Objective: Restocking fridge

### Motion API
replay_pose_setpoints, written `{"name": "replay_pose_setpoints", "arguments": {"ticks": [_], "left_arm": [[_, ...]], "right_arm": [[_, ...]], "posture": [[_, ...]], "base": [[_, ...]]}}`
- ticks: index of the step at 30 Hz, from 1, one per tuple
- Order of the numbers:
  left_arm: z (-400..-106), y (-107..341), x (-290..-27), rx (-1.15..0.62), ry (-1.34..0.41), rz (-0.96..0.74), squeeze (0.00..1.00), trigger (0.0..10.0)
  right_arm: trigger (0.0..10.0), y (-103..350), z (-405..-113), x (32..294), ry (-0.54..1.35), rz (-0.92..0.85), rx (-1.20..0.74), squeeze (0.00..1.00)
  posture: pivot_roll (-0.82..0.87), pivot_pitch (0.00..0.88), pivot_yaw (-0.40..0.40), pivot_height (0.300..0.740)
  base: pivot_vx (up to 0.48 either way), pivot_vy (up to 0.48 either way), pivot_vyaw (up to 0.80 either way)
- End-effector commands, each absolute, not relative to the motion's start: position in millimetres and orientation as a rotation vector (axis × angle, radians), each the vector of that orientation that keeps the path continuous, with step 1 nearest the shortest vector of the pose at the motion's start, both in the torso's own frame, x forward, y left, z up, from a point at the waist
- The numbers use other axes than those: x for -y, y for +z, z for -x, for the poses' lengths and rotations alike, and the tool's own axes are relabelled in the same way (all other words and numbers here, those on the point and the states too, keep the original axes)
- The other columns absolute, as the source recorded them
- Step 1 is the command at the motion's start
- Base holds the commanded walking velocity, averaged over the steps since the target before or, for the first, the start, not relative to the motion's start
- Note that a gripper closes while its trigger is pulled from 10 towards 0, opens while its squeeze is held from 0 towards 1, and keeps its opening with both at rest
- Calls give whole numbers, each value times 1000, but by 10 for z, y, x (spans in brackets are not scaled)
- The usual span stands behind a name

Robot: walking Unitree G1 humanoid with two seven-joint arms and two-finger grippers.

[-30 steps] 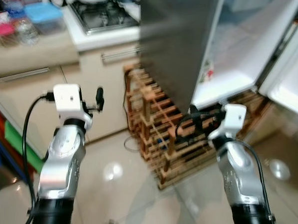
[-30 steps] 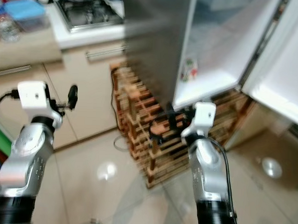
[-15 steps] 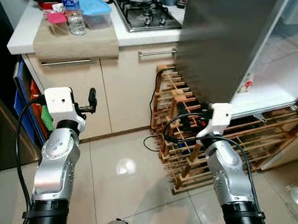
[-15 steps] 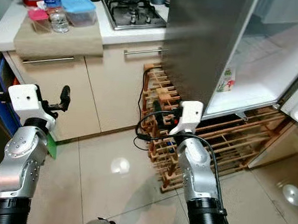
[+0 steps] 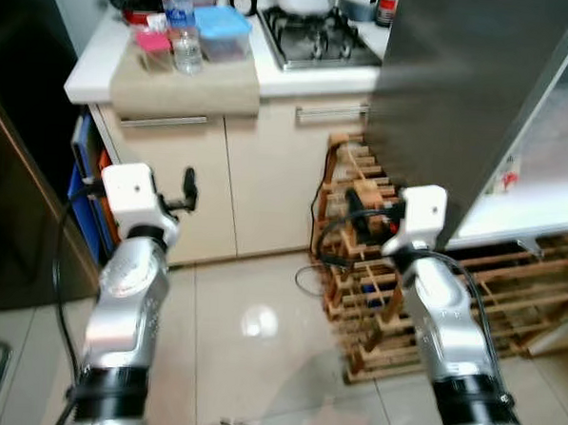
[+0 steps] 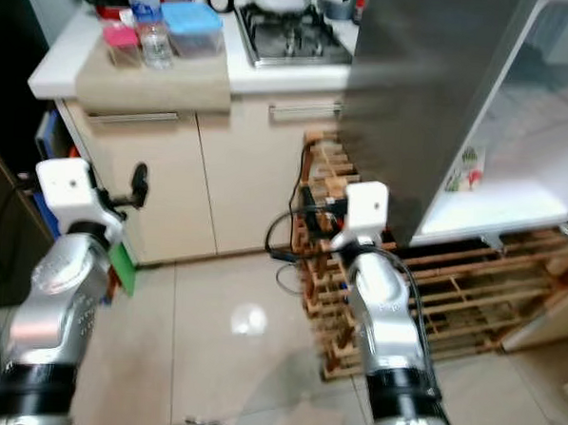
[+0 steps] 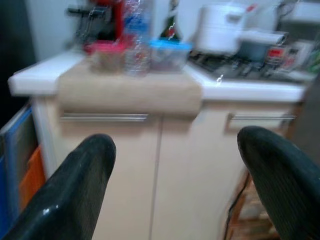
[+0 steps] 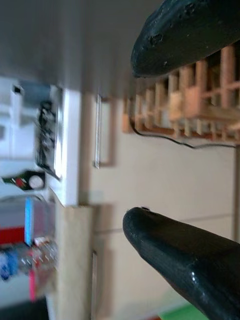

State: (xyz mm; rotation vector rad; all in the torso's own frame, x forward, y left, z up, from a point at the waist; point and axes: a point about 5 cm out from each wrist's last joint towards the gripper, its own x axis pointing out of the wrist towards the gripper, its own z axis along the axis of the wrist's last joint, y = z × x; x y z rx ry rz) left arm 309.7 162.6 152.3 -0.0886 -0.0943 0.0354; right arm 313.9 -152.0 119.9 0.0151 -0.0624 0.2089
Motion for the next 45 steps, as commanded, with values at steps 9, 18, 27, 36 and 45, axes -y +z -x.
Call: {"name": "replay_pose_setpoints", "arguments": {"ticks": [9,18,27,36,45], "left_arm": [[-3195,1855,-1640,232,14,54,0,10000],[-3196,1907,-1607,256,-2,45,0,10000],[-3255,2346,-1460,394,-108,41,0,10000],[-3327,2865,-1412,538,-193,-6,0,10000],[-3502,3424,-1339,643,-242,13,0,10000]], "right_arm": [[10000,1271,-3189,1496,180,-41,100,0],[10000,1294,-3189,1453,184,-32,118,0],[10000,1385,-3203,1485,154,-43,166,0],[10000,1695,-3176,1569,74,12,319,0],[10000,1884,-3197,1674,27,6,378,0]], "posture": [[-69,0,10,740],[-64,0,9,740],[-62,0,8,740],[-70,0,1,740],[-82,0,7,740]], "base": [[477,0,74],[480,0,523],[480,0,0],[480,0,0],[480,0,0]]}}
